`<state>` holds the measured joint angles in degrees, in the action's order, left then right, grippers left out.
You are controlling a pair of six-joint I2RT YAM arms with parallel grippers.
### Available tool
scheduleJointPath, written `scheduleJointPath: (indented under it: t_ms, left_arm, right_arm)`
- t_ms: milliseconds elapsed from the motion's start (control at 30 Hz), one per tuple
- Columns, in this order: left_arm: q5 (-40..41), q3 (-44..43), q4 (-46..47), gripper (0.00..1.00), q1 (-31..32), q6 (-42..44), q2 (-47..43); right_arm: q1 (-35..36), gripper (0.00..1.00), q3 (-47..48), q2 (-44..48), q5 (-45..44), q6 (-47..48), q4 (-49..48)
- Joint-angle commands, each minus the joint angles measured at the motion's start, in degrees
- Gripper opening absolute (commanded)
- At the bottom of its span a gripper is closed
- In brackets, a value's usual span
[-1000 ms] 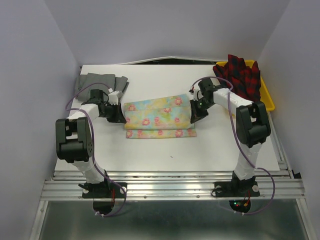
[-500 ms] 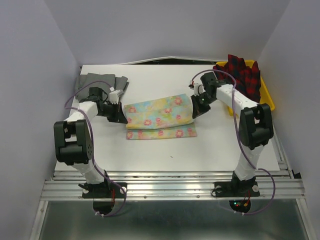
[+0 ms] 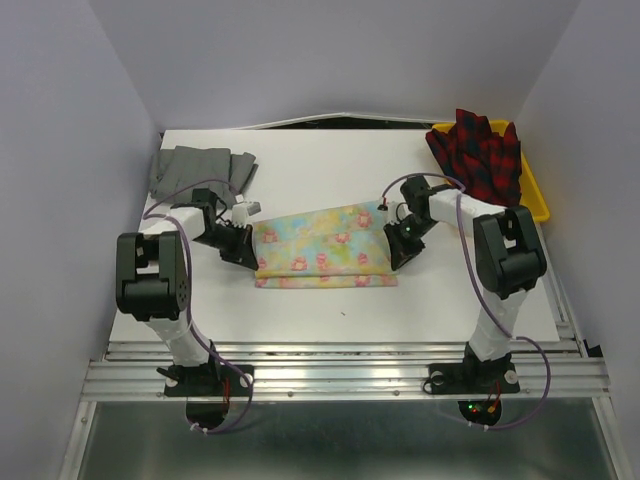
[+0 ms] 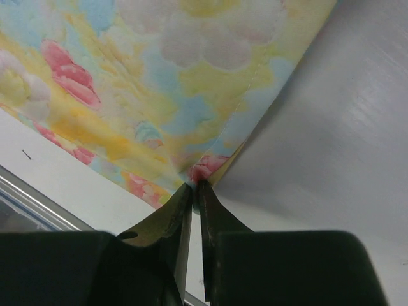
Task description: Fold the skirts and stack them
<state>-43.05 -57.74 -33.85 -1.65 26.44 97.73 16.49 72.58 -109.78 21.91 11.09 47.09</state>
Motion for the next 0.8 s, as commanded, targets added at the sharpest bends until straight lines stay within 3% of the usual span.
scheduleJointPath:
  t_ms: [0, 100, 233, 367, 600, 767]
  left_arm:
    - [4.62, -0.18, -1.93, 0.02, 1.30, 3.71, -0.61]
    - [5.34, -0.53, -1.22, 0.12, 4.02, 3.71, -2.90]
    - [11.05, -1.15, -4.12, 0.24, 8.59, 10.20, -6.31]
    - [12.28, -0.27, -2.99, 0.40, 10.52, 14.95, -17.03]
    - [20.62, 3.32, 9.47, 0.41, 17.10, 11.71, -28.19]
    - [25.11, 6.58, 14.59, 0.45, 23.69, 8.29, -29.44]
  right_arm:
    - [-0.49, 0.15, 1.95, -1.14, -3.54, 0.68, -2.44]
    - [-0.49, 0.16, 2.83, -1.93, -5.03, 1.21, -2.27]
    - [-0.49, 0.16, 2.92, -3.16, -8.63, 2.70, -2.44]
    - [-0.49, 0.17, 4.85, -6.31, -12.59, 3.67, -4.98]
    - [-0.49, 0.17, 21.36, -17.99, -16.37, 4.02, -6.75]
    - [-0.49, 0.17, 35.51, -23.99, -14.80, 3.67, -9.72]
